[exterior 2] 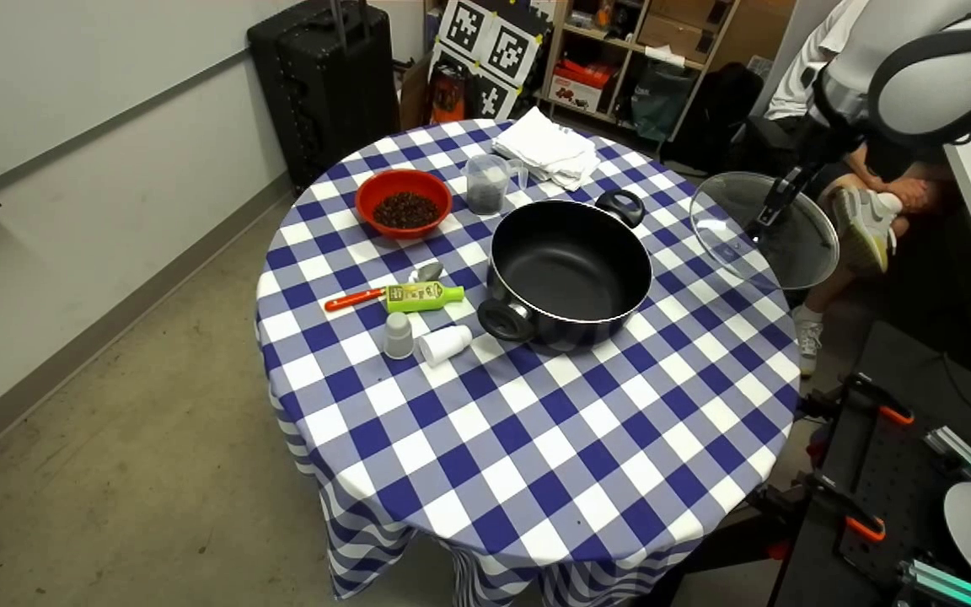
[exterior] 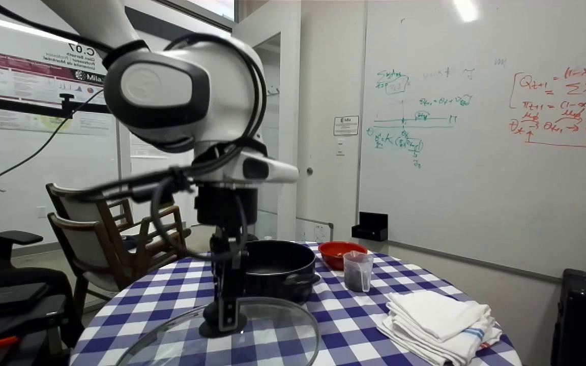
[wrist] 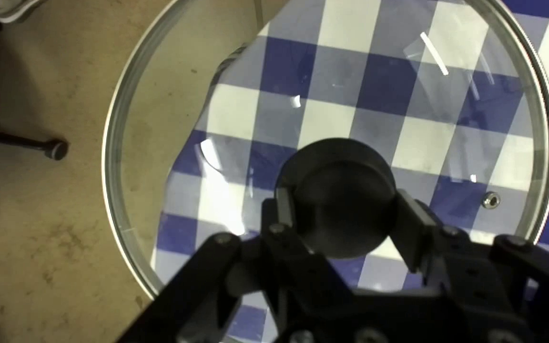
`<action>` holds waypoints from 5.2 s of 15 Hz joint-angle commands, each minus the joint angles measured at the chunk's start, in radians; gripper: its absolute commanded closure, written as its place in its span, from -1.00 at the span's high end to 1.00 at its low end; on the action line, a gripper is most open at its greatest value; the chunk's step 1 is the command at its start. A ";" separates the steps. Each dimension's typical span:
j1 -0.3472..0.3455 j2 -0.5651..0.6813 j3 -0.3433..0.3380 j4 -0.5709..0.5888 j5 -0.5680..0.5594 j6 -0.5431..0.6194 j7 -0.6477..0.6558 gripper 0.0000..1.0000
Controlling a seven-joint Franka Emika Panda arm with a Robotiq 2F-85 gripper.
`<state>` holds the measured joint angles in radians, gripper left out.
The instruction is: Put the glass lid on the black pot
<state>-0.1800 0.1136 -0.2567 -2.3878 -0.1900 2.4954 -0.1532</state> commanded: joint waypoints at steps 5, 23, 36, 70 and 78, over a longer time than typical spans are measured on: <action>0.067 -0.282 0.140 0.026 -0.204 -0.146 0.089 -0.49; 0.199 0.056 0.308 0.266 0.016 0.102 -0.098 -0.49; 0.192 0.183 0.330 0.341 0.078 0.097 -0.164 -0.49; 0.240 0.200 0.331 0.358 -0.069 -0.025 -0.159 -0.49; 0.242 0.221 0.333 0.373 -0.072 -0.049 -0.166 -0.49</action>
<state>0.0548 0.3229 0.0750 -2.0497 -0.2514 2.4899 -0.2988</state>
